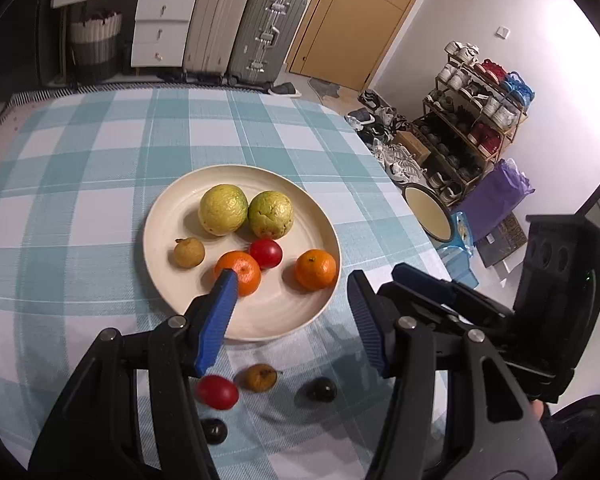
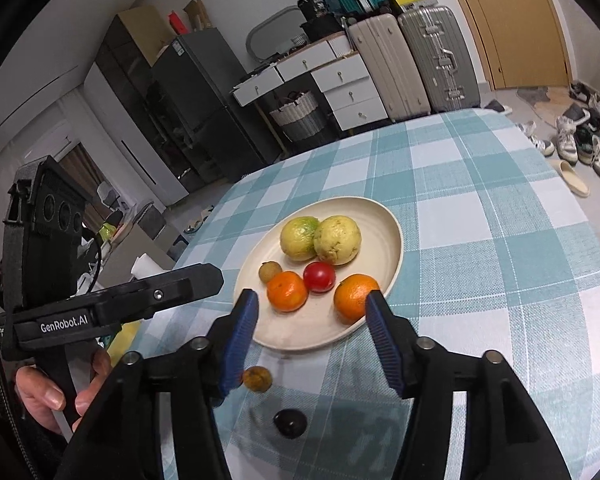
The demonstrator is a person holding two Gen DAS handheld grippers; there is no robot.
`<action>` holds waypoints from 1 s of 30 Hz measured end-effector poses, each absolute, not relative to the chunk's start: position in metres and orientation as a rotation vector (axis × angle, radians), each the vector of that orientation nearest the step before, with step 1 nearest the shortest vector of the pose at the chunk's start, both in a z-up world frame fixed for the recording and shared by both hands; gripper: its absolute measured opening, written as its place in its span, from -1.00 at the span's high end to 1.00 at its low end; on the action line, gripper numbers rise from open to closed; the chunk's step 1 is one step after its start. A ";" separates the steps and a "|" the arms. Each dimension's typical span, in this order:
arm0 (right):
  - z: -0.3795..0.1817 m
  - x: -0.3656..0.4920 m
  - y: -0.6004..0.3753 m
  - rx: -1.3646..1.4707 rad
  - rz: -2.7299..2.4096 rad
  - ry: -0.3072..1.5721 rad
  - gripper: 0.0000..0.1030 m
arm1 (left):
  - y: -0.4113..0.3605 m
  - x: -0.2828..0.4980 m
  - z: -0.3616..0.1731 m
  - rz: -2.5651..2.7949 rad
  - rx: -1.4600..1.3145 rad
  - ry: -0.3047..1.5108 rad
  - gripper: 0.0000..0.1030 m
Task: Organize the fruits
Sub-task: 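Move both tools back toward the remaining fruits on the cloth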
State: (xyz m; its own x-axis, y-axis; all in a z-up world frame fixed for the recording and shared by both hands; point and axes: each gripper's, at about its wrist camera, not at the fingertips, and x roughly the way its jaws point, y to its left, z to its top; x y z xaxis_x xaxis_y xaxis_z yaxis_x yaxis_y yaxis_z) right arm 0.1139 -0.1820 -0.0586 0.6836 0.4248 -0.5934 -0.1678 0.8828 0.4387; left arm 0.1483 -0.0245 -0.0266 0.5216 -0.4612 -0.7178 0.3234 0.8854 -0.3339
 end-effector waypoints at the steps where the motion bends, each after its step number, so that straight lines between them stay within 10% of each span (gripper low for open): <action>1: -0.056 0.110 -0.179 0.352 0.341 0.738 -0.29 | -0.024 0.144 -0.024 -0.464 -0.155 0.899 -0.07; 30: -0.047 0.033 -0.141 0.235 0.365 0.709 -0.63 | 0.039 0.044 -0.044 -0.193 -0.129 0.841 -0.90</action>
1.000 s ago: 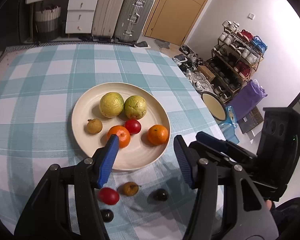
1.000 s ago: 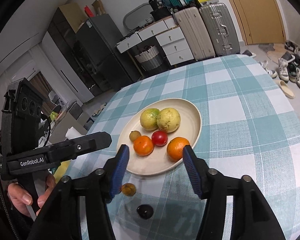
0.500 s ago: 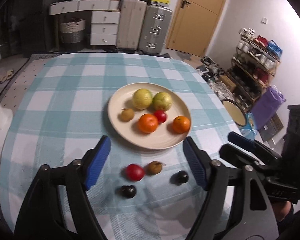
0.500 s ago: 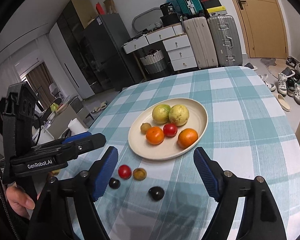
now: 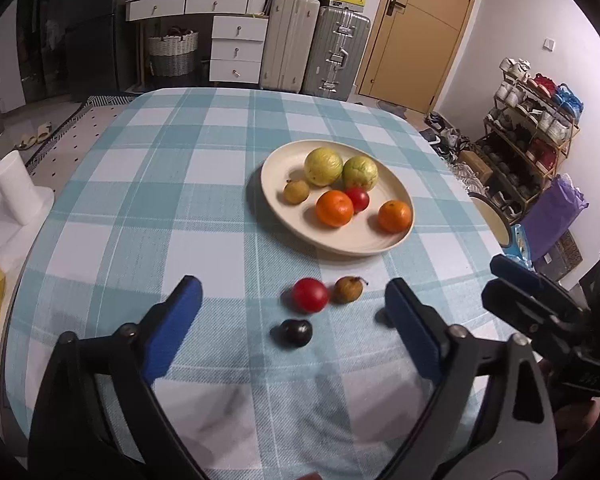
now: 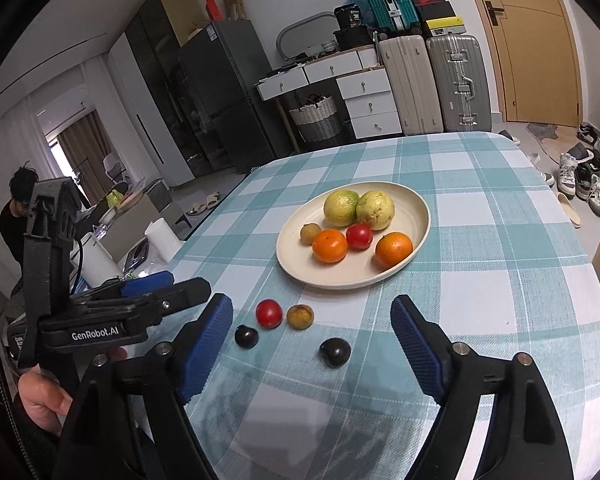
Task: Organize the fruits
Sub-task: 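Move both tools back toward the remaining fruits on the cloth, then grasp a dark plum with the left gripper and lift it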
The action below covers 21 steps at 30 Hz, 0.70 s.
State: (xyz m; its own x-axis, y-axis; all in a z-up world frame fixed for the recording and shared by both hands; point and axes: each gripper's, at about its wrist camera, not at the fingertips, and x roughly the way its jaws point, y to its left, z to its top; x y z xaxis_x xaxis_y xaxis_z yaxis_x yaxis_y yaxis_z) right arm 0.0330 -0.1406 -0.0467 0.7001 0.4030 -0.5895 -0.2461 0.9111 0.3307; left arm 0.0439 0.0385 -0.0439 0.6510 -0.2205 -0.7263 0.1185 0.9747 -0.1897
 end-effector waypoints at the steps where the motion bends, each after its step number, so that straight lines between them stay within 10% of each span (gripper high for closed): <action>1: -0.047 0.031 -0.140 0.233 0.367 0.708 -0.63 | 0.039 0.042 -0.045 -0.192 -0.132 0.839 -0.94; 21: -0.080 0.027 -0.143 0.274 0.352 0.772 -0.76 | 0.037 0.047 -0.112 -0.165 -0.105 0.988 -0.98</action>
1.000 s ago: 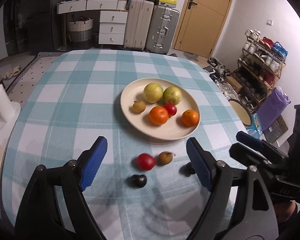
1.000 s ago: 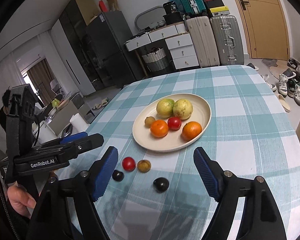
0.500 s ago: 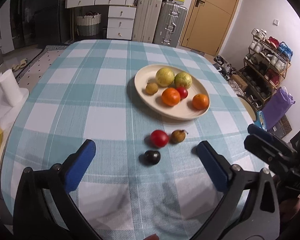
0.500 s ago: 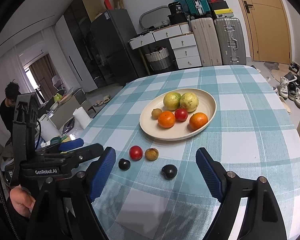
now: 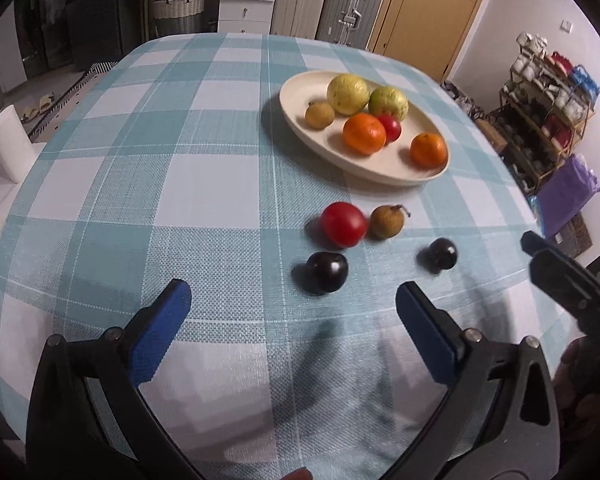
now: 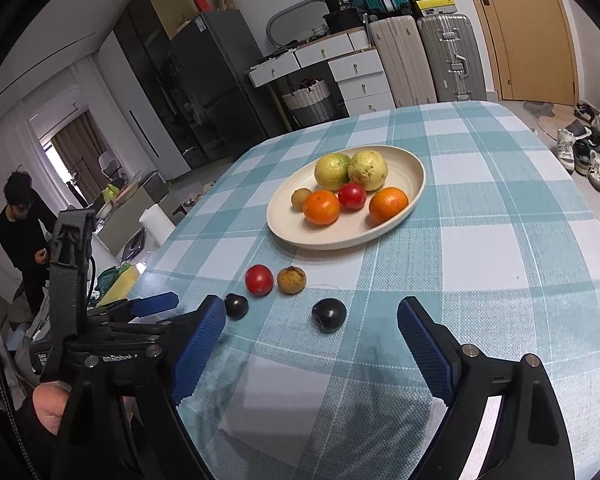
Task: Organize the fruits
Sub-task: 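Grasp a dark plum with the left gripper and lift it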
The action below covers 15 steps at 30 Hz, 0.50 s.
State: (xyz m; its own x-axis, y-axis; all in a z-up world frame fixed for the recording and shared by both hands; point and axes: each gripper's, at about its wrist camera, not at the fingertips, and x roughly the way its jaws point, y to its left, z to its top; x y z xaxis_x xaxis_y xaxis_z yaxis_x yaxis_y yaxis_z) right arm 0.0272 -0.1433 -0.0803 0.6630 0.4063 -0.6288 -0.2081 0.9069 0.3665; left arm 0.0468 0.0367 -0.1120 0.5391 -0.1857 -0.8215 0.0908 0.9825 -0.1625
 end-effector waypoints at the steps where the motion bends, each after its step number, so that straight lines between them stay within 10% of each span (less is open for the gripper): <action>1: -0.081 0.027 -0.144 0.279 0.351 0.774 -0.76 | 0.035 0.049 -0.114 -0.165 -0.097 0.994 -0.98; 9: -0.089 0.031 -0.147 0.282 0.346 0.799 -0.77 | 0.031 0.056 -0.119 -0.142 -0.061 0.977 -0.92; 15: -0.089 0.031 -0.145 0.277 0.344 0.802 -0.77 | 0.032 0.065 -0.123 -0.177 -0.067 1.024 -0.23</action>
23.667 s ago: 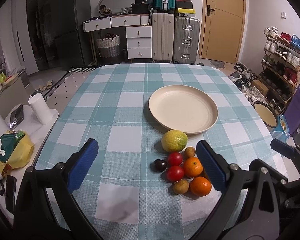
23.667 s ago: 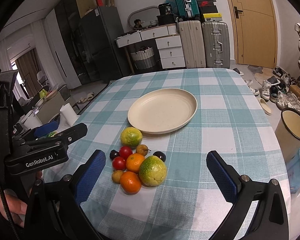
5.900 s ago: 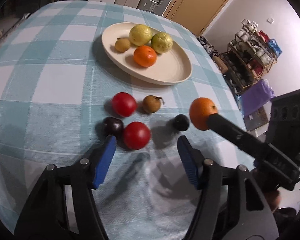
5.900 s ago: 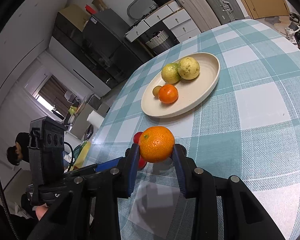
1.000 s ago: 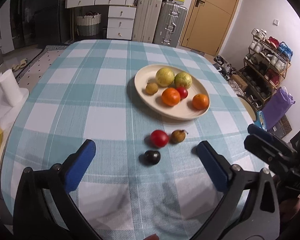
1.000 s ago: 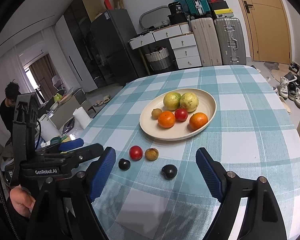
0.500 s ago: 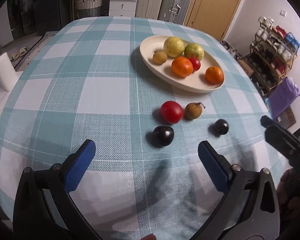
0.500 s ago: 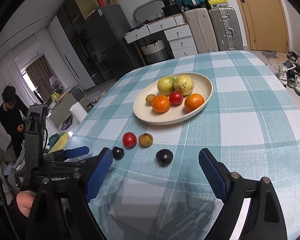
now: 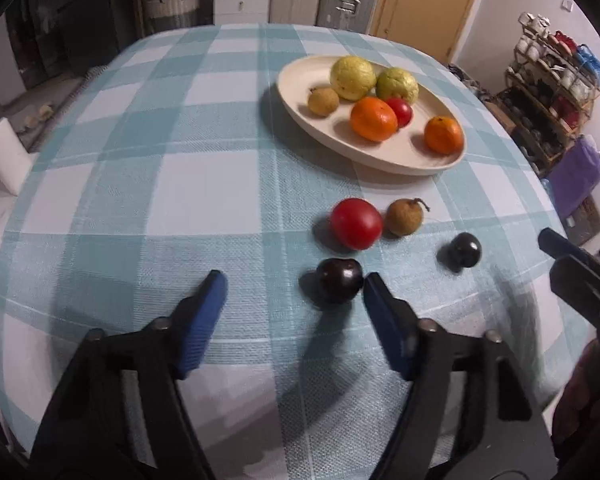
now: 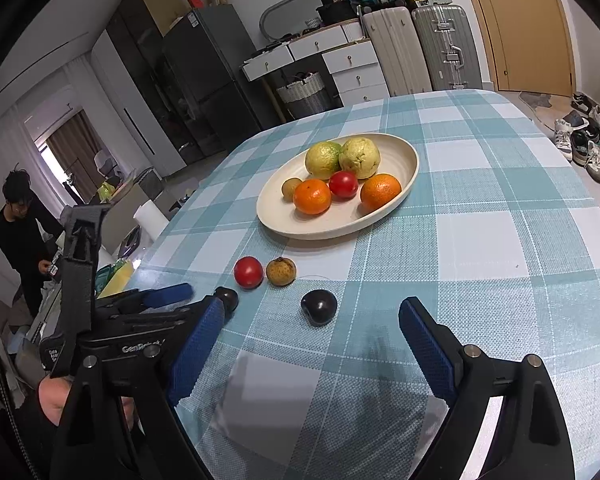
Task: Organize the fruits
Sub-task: 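Grasp a dark plum with the left gripper and lift it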
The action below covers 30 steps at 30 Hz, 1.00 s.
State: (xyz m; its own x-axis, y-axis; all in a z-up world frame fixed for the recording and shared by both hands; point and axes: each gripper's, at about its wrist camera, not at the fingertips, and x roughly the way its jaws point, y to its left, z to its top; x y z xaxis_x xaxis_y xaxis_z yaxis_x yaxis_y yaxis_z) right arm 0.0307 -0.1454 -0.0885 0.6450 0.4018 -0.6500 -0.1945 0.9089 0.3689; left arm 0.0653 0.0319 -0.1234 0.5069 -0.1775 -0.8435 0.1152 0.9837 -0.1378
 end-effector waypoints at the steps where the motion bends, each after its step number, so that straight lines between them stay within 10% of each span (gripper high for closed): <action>1: -0.088 0.030 -0.145 0.276 0.344 0.802 -0.77 | 0.033 0.065 -0.123 -0.185 -0.077 1.024 -0.19; 11: -0.090 0.030 -0.143 0.278 0.348 0.811 -0.77 | 0.033 0.066 -0.124 -0.330 -0.154 1.029 0.58; 30: -0.097 0.039 -0.145 0.297 0.355 0.855 -0.77 | 0.052 0.059 -0.102 -0.340 -0.200 0.964 0.60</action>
